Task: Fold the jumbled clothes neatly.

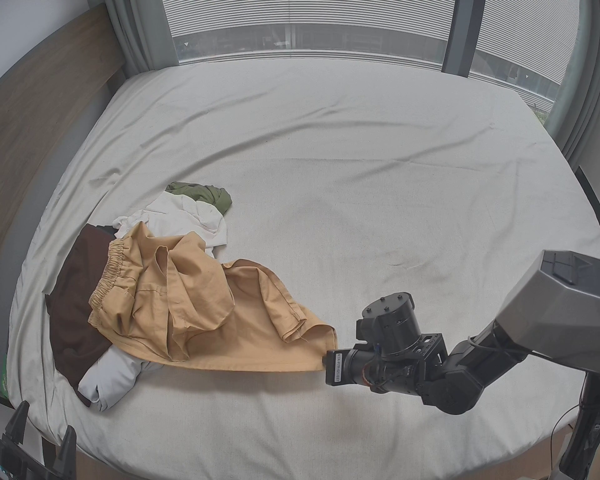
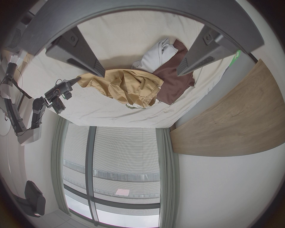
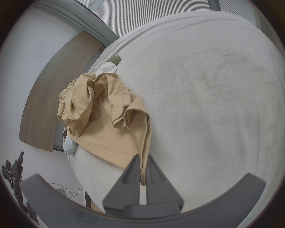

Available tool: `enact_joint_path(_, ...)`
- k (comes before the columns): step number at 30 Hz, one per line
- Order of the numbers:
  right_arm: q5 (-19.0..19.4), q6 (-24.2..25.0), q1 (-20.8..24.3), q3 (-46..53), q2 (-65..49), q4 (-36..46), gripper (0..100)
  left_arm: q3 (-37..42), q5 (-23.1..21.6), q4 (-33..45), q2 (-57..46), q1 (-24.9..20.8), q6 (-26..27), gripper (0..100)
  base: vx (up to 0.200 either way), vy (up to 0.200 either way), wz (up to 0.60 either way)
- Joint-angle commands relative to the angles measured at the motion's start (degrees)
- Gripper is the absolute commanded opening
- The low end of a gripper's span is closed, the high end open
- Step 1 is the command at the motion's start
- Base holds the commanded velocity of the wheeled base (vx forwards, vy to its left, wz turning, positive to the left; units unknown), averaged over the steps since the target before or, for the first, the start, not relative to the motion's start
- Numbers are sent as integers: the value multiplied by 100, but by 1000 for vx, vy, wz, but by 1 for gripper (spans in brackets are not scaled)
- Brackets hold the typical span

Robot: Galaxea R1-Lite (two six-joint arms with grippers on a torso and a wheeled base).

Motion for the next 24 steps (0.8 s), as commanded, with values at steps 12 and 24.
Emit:
enact_joint_path(12, -120, -226, -417, 1313, -736, -604, 0, 101, -2, 0, -93, -1, 1, 100, 0, 0, 0)
enact_joint_path(24, -85, -445, -909, 2342, -1167, -1184, 0, 101, -11, 0, -93, -1, 1, 100, 0, 0, 0)
